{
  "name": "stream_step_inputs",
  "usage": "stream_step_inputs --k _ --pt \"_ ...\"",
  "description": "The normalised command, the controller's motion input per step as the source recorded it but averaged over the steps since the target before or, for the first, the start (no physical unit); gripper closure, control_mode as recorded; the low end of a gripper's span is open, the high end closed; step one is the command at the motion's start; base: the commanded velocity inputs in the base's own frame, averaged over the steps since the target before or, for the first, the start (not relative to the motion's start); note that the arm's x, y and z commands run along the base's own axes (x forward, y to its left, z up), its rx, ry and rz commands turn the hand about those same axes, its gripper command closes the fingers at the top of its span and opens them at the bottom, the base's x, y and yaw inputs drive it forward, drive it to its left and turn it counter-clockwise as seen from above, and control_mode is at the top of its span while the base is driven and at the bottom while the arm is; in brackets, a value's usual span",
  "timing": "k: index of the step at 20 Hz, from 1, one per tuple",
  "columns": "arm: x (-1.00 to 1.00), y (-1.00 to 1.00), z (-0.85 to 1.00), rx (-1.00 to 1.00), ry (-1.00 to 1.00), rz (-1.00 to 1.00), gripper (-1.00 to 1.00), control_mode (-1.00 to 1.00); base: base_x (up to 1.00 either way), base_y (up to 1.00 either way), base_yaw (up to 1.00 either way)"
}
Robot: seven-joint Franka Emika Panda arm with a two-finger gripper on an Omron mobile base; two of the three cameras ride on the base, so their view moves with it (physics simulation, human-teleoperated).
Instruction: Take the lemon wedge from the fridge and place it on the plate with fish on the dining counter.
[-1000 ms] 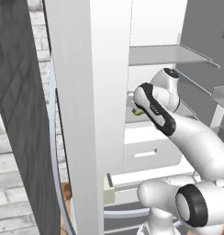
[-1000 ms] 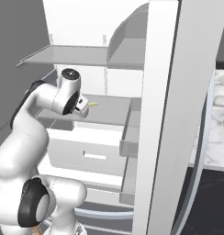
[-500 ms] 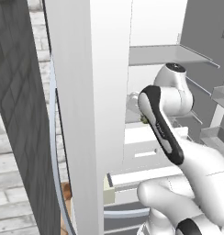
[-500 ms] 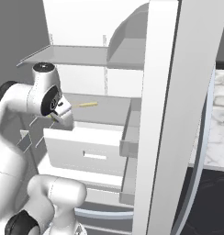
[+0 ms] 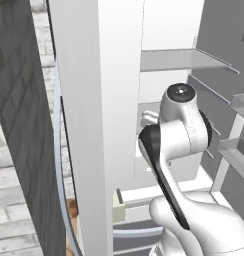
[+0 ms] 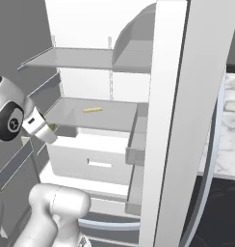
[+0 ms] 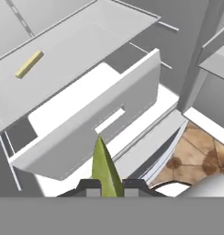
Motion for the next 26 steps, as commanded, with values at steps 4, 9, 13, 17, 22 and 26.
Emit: stream_step_inputs --k 4,9,13,17,22,26 --pt "-0.42 0.05 -0.02 0.00 0.02 0.00 1.00 1.00 -0.25 0.03 0.00" --pt "0.00 0.00 0.00 0.00 0.00 0.00 1.00 1.00 -1.00 0.10 -0.01" --pt "0.00 0.00 0.00 0.00 0.00 0.00 1.00 1.00 -1.00 0.02 -0.35" --pt "0.00 0.00 0.00 0.00 0.00 0.00 1.00 1.00 -0.84 0.27 -0.74" --pt "0.00 0.00 0.00 0.00 0.00 0.00 1.00 1.00 -0.70 0.29 -0.84" --pt "0.00 0.00 0.00 0.00 0.00 0.00 1.00 1.00 -0.46 0.09 -0.96"
